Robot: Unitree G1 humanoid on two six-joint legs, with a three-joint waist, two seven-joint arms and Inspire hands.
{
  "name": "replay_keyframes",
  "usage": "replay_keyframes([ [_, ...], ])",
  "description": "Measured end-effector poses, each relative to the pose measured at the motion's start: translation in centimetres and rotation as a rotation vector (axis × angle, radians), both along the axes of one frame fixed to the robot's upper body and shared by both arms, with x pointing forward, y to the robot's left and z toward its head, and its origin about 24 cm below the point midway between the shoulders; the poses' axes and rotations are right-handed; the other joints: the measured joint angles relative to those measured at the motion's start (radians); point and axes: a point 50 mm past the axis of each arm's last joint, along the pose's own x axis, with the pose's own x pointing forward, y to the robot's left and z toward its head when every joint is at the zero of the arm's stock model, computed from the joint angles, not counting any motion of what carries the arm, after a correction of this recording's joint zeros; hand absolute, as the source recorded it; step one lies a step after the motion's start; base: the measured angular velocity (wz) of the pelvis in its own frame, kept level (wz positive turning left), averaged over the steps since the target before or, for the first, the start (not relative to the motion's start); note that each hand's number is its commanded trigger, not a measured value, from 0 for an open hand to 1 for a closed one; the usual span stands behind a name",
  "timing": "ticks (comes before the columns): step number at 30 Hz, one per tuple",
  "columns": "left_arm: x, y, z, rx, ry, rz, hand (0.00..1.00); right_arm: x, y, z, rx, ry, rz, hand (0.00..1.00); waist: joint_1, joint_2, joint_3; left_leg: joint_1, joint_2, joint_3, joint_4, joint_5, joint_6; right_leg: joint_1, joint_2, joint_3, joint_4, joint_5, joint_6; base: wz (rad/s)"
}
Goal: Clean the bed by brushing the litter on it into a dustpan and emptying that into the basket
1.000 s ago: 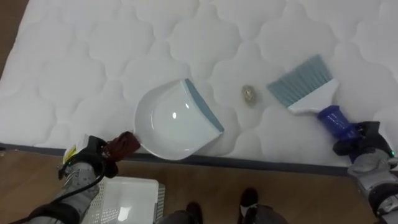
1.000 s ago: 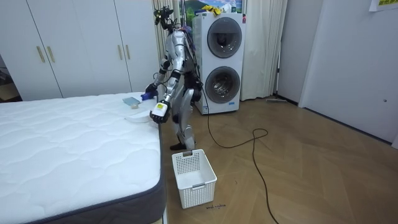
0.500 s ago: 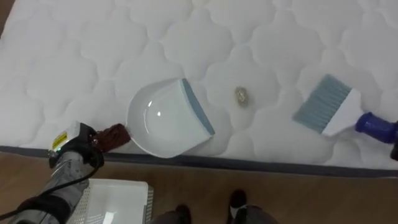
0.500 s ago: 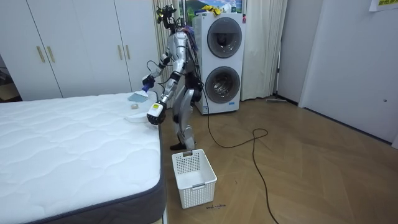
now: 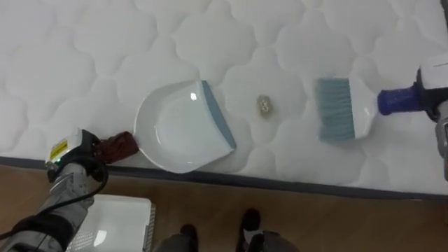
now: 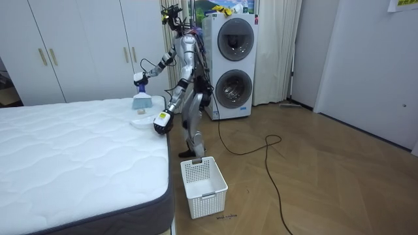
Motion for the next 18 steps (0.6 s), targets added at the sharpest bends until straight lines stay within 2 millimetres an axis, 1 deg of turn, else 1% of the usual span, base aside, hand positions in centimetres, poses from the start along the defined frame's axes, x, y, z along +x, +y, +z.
replay_keyframes([
  [3,0.0,0.0,0.0,0.001,-0.006,-0.014,1.00,0.7,1.2,0.8,-0.082,-0.001,0.100,1.00,0.016,-0.006,0.0013,0.010,0.002,0.000,0.007,0.000,0.000,0.009,-0.002,-0.001,0.000,0.000,0.000,-0.06],
  [7,0.0,0.0,0.0,-0.003,-0.010,-0.022,1.00,1.3,2.5,1.3,-0.136,-0.012,0.178,1.00,0.018,-0.008,0.0025,0.016,0.001,-0.007,-0.001,0.000,0.000,0.025,-0.002,-0.006,-0.015,-0.001,0.002,0.04],
  [9,-0.1,0.1,0.0,-0.003,-0.012,-0.020,1.00,1.6,3.2,1.6,-0.180,-0.011,0.221,1.00,0.020,-0.015,0.0050,0.016,0.000,-0.008,-0.012,0.000,0.000,0.024,-0.003,-0.008,-0.017,-0.001,0.002,0.05],
  [12,0.0,0.1,0.1,-0.002,-0.014,-0.022,1.00,1.9,3.9,1.9,-0.221,-0.020,0.268,1.00,0.022,-0.016,0.0053,0.017,0.000,-0.006,-0.016,0.000,0.000,0.023,-0.002,-0.008,-0.019,0.000,0.003,0.01],
  [18,-0.1,0.2,0.1,0.001,-0.012,-0.020,1.00,2.0,4.5,2.2,-0.252,-0.041,0.310,1.00,0.021,-0.016,0.0053,0.017,0.000,-0.006,-0.016,0.000,0.000,0.023,-0.001,-0.010,-0.020,0.000,0.003,0.00],
])
